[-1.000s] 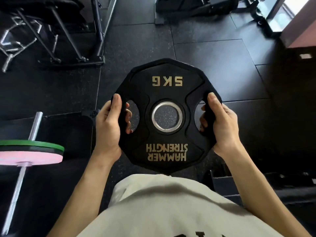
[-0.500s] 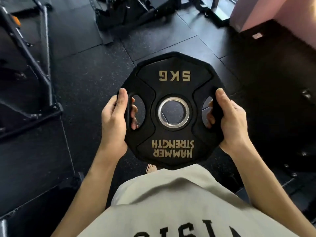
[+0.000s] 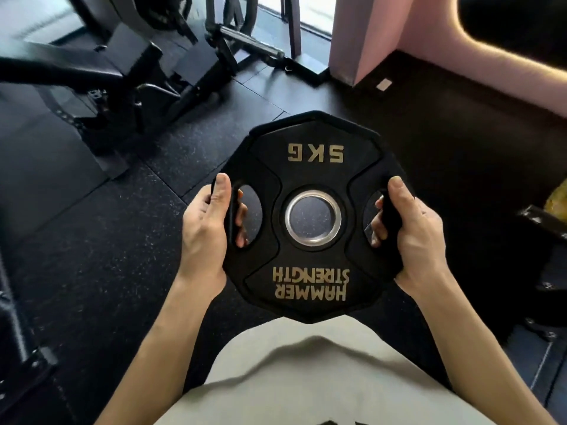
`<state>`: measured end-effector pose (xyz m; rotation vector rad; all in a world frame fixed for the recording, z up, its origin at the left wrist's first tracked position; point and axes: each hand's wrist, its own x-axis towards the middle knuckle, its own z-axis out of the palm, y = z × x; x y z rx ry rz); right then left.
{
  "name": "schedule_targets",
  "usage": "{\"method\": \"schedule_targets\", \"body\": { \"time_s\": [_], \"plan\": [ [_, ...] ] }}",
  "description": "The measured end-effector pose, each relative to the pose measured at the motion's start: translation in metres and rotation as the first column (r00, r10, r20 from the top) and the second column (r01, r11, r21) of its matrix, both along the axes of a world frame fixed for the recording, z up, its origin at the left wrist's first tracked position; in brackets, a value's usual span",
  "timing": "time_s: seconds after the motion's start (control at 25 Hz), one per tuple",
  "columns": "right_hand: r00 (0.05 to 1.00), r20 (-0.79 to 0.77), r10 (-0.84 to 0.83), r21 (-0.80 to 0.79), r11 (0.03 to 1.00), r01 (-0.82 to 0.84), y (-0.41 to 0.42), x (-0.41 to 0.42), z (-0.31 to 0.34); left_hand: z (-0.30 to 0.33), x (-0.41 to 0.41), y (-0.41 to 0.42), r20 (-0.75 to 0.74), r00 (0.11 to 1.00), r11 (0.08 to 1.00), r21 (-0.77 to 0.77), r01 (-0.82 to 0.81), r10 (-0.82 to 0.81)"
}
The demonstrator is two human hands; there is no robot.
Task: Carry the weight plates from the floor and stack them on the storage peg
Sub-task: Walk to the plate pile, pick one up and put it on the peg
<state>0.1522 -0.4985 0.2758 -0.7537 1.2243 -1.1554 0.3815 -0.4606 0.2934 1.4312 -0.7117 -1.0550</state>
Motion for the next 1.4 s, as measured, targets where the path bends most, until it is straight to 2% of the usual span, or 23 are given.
{"method": "schedule_targets", "body": {
  "time_s": [0.4,0.72,1.0,1.24,1.4],
  "plan": [
    [0.977,-0.042,-0.211,0.006,0.977,0.211,-0.263,0.017,-0.001,-0.009,0.019,-0.308,-0.025,0.979,0.978,-0.048,0.202,-0.203],
    [0.893,-0.074,-0.444,0.062,0.891,0.449,-0.479,0.027,0.015,0.009,0.022,-0.572,-0.01,0.915,0.914,-0.044,0.402,-0.403],
    [0.852,-0.035,-0.523,-0.01,0.853,0.523,-0.653,-0.018,0.014,0.009,-0.03,-0.765,-0.019,0.864,0.86,-0.113,0.498,-0.503],
    [0.823,-0.033,-0.567,-0.025,0.824,0.566,-0.809,-0.092,0.015,0.015,-0.11,-0.928,-0.029,0.844,0.838,-0.143,0.526,-0.535],
    [0.769,-0.04,-0.638,-0.049,0.77,0.636,-0.877,-0.141,0.025,0.023,-0.166,-1.016,-0.038,0.8,0.796,-0.141,0.589,-0.599]
  ]
}}
